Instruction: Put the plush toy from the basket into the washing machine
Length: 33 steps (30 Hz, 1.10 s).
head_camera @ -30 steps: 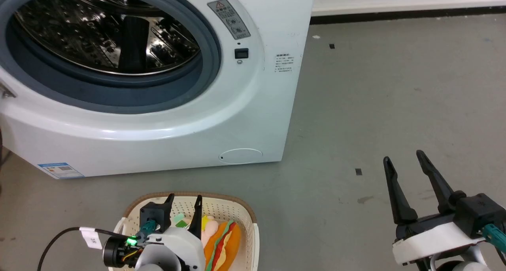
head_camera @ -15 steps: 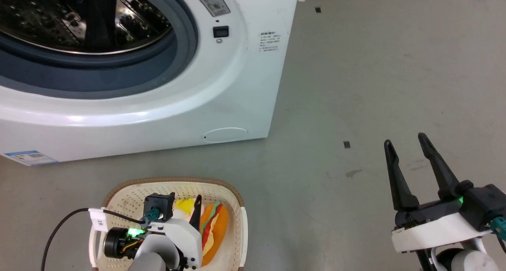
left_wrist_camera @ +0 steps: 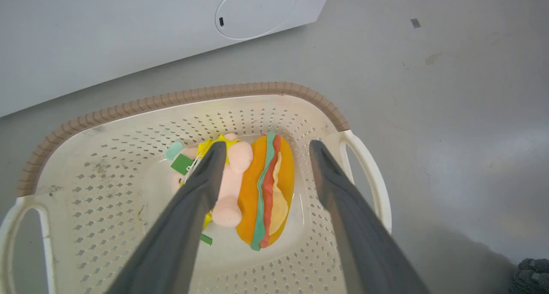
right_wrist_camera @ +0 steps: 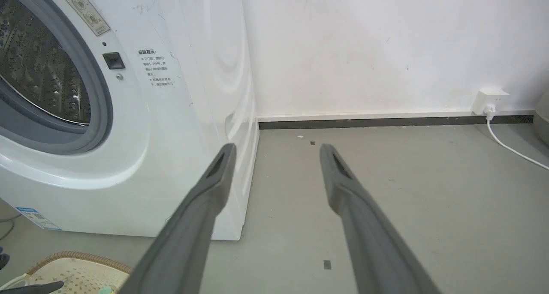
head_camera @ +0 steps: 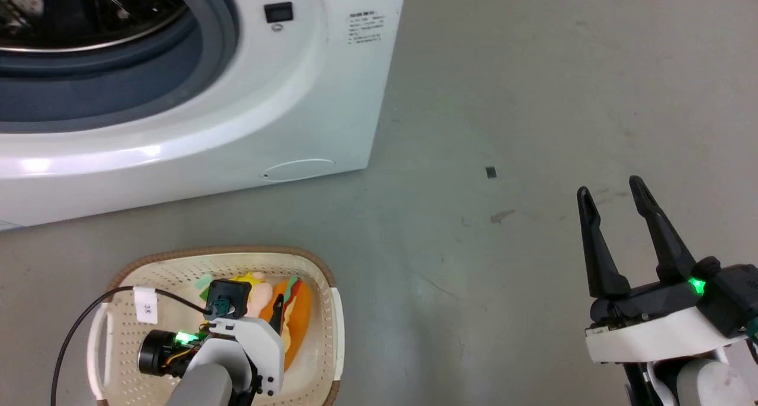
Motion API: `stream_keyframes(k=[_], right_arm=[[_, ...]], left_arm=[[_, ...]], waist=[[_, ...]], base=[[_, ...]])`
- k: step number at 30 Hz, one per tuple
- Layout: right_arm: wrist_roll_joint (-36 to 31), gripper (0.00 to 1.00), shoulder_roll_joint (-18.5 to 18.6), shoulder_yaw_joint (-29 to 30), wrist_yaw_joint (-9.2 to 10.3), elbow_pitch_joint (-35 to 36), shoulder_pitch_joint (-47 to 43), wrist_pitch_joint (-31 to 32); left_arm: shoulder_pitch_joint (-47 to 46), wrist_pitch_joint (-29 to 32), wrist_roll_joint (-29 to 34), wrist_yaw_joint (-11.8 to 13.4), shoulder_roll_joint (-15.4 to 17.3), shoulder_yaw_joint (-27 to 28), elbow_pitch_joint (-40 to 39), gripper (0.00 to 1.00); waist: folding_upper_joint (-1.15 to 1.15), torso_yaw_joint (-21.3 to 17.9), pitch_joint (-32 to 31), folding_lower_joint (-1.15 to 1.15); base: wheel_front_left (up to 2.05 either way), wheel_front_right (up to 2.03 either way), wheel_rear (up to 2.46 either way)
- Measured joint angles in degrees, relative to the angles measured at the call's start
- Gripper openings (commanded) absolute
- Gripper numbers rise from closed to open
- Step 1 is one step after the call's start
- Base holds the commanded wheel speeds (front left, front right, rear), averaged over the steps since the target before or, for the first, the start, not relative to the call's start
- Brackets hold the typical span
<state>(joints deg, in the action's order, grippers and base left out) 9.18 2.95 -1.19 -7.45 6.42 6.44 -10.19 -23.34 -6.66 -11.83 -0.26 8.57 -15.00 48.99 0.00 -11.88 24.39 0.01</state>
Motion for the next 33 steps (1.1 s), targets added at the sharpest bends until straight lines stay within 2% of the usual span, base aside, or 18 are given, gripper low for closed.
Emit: stream_keyframes(k=[9, 21, 33], right_arm=[[2.55, 1.0, -0.01, -0.82, 0.0, 0.78, 1.44, -1.1], [5.24, 1.0, 0.0, -1.57, 0.0, 1.86, 3.36, -2.66], [7.91, 1.0, 0.0, -2.82, 0.0, 3.53, 5.6, -4.05]], left_arm=[[-4.69, 0.96, -0.56, -0.27, 2.53, -3.12, 6.87, 1.0], [-9.39, 1.66, -2.5, 1.6, 6.8, -5.53, 14.58, 1.0], [-15.79, 5.7, -5.12, 1.36, 10.45, -8.06, 21.85, 1.0]], waist=[[0.0, -3.35, 5.3, 0.0], [0.0, -7.73, 12.27, 0.0], [0.0, -11.7, 20.4, 0.0]], base=[[0.0, 0.0, 0.0], [0.0, 0.0, 0.0], [0.0, 0.0, 0.0]])
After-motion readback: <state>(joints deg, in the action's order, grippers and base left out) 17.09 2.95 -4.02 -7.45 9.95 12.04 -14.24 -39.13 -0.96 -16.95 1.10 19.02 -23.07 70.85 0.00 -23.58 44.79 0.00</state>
